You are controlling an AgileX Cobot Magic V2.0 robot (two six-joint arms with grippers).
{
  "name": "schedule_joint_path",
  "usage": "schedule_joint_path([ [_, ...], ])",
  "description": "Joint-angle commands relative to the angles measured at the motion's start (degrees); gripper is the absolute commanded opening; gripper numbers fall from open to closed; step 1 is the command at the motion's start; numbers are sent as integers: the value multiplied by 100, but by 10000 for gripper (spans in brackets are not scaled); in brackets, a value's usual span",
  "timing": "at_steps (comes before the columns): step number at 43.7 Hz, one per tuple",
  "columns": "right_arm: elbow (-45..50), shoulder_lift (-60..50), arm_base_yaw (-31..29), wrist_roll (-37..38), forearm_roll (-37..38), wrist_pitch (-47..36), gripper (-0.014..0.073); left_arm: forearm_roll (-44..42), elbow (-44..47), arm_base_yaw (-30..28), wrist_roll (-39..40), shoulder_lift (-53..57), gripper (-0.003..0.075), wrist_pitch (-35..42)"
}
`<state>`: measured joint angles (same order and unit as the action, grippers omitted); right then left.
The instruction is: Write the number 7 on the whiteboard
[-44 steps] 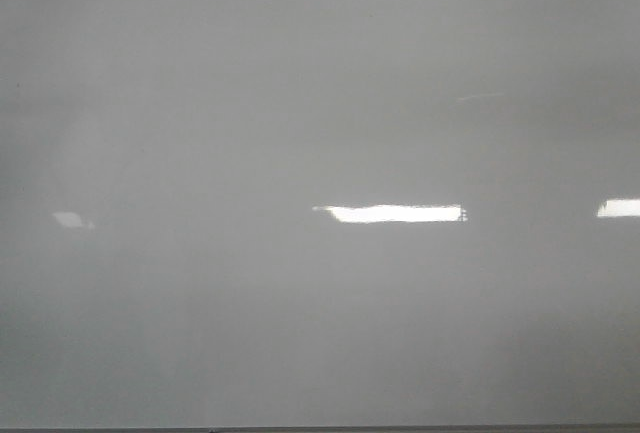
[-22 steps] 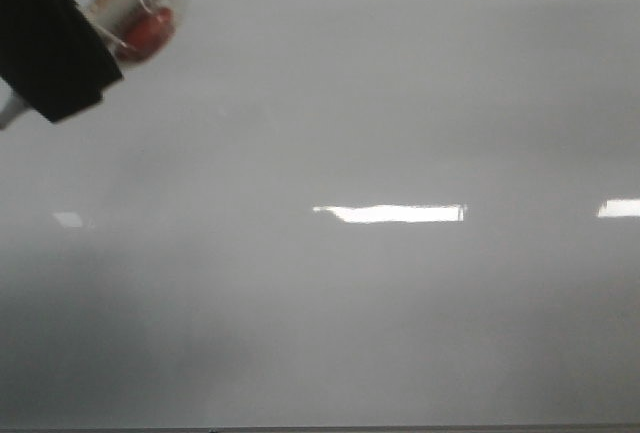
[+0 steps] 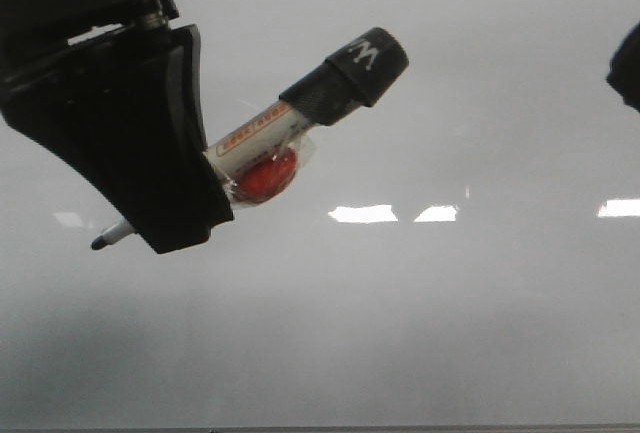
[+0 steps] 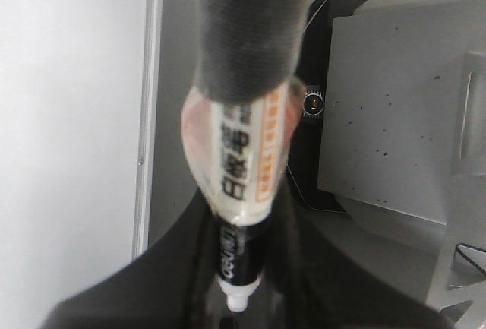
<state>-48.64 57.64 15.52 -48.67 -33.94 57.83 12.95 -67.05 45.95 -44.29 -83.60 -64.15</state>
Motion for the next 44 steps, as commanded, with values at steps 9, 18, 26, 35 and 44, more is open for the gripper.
schedule_joint_path([
  [9, -962, 624, 1096, -782, -309, -50, 540, 95, -212, 53, -197, 162, -20, 155],
  [18, -1242, 1140, 1580, -903, -309, -296, 540, 95, -212, 53, -206, 162, -20, 335],
  [26, -1296, 1440, 1954, -935, -309, -606, 540, 95, -212, 53, -206, 162, -20, 399],
  [35, -1296, 1525, 2052, -936, -442, -736, 505, 95, -212, 53, -206, 162, -20, 402],
  [44, -1296, 1525, 2047, -936, -447, -757, 329, 95, -212, 53, -206, 162, -20, 411],
])
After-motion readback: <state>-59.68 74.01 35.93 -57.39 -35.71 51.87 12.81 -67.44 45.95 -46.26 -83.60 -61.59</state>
